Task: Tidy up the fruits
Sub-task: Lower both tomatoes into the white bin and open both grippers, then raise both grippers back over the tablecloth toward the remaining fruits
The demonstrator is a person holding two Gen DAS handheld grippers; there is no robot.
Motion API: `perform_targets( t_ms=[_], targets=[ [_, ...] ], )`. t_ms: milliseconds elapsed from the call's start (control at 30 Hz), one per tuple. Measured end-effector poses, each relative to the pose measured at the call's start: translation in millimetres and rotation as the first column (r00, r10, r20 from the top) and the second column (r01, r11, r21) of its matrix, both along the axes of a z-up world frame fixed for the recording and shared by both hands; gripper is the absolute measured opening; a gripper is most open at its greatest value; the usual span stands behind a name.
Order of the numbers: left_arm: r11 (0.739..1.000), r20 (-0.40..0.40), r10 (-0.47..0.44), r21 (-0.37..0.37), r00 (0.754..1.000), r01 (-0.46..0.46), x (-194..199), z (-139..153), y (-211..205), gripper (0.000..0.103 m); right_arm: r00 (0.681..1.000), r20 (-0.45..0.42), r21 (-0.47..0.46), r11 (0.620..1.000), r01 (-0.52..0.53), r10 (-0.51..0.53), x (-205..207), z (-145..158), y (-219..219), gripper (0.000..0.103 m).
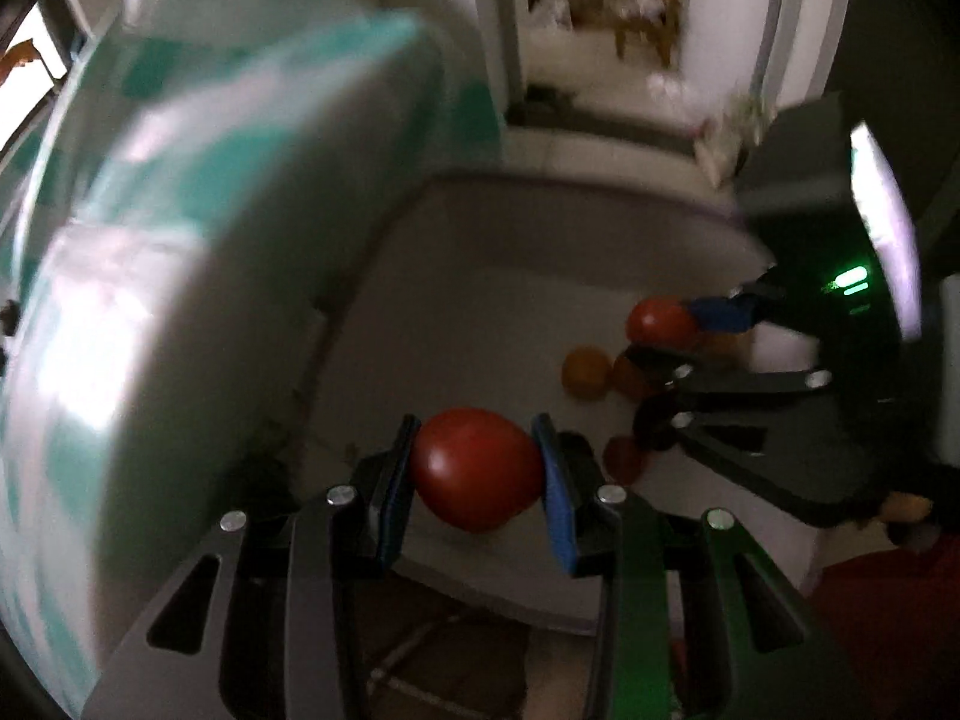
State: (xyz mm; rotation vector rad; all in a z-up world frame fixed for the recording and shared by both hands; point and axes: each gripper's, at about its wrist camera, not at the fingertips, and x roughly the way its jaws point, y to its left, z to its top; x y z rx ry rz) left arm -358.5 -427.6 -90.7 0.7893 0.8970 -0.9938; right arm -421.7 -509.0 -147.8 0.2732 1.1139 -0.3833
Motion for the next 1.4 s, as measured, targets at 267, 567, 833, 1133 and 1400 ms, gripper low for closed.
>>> perform_targets(
  t_ms=[267, 567, 833, 1133, 1400],
  targets=[
    [0.987, -0.070, 0.054, 0.152, 0.996, -0.042, 31, -72, -19, 0.038, 0.996, -0.084, 0.069, 0.997, 0.047, -0.041, -5, -34, -3, 0.032],
    [0.979, -0.109, 0.068, 0.197, 0.992, -0.046, 40, -102, -20, 0.040, 0.992, -0.111, 0.098, 0.993, 0.072, -0.061, -1, -37, -7, 0.033],
    [0.980, -0.102, 0.068, 0.193, 0.992, -0.047, 43, -107, -18, 0.054, 0.991, -0.115, 0.102, 0.991, 0.081, -0.069, 5, -35, -2, 0.034],
    [0.982, -0.085, 0.043, 0.186, 0.995, -0.026, 42, -109, -20, 0.066, 0.992, -0.103, 0.115, 0.990, 0.082, -0.070, 0, -32, -10, 0.046],
    [0.986, -0.077, 0.037, 0.165, 0.996, -0.023, 36, -101, -27, 0.074, 0.991, -0.110, 0.093, 0.992, 0.087, -0.077, 2, -34, -7, 0.064]
  ],
)
